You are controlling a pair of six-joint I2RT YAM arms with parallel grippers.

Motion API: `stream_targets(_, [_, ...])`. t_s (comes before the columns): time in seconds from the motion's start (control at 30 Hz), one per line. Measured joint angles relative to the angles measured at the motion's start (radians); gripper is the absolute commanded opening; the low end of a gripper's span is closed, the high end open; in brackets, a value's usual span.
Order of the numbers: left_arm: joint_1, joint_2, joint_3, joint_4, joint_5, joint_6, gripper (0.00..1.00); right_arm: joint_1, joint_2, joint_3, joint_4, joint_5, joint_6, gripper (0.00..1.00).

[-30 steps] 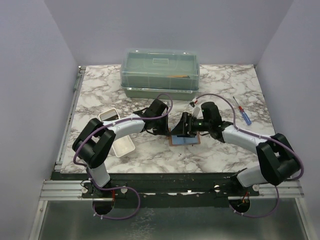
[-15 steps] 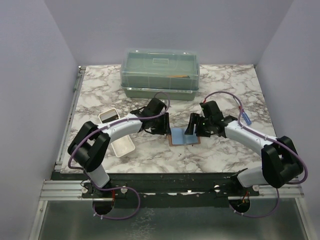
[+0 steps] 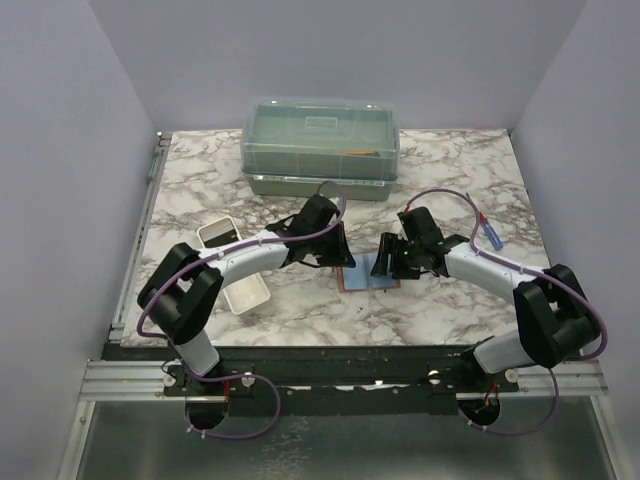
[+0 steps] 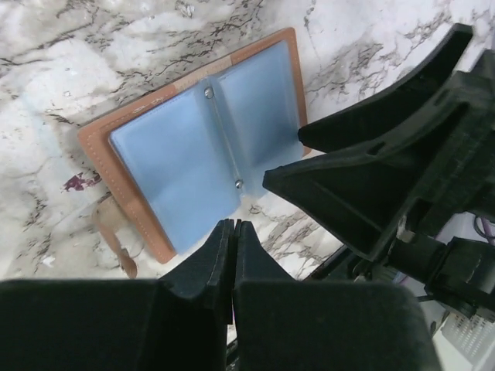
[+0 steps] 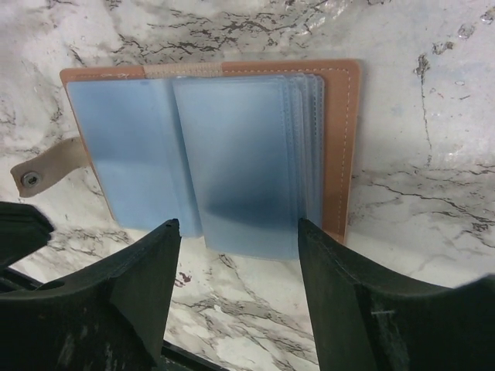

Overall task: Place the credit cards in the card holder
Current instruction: Open the card holder at the center of the board.

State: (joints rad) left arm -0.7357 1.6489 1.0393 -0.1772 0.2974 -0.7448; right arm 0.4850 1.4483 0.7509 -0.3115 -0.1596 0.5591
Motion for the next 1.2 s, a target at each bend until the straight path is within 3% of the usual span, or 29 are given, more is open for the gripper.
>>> stream_targets(0.27, [-0.004, 0.105, -0.042, 0.053, 0.008, -0.017, 0.00, 0.000, 0.005, 0.000, 0.019, -0.006, -0.001, 0.64])
stream_targets(0.67, [-0.003, 0.134, -0.072, 0.072, -0.006, -0.019, 0.00, 0.000, 0.005, 0.000, 0.034, -0.053, -0.011, 0.62])
stream_targets(0.93, [-0.003, 0.137, -0.073, 0.080, -0.006, -0.019, 0.00, 0.000, 0.015, 0.000, 0.131, -0.182, 0.003, 0.63])
stream_targets(1.1, [-0.003, 0.137, -0.073, 0.082, -0.007, -0.018, 0.00, -0.001, 0.108, -0.001, 0.295, -0.377, 0.078, 0.64])
stream_targets(1.2, [0.005, 0.129, -0.081, 0.084, -0.010, -0.019, 0.01, -0.001, 0.119, -0.011, 0.397, -0.497, 0.130, 0.70])
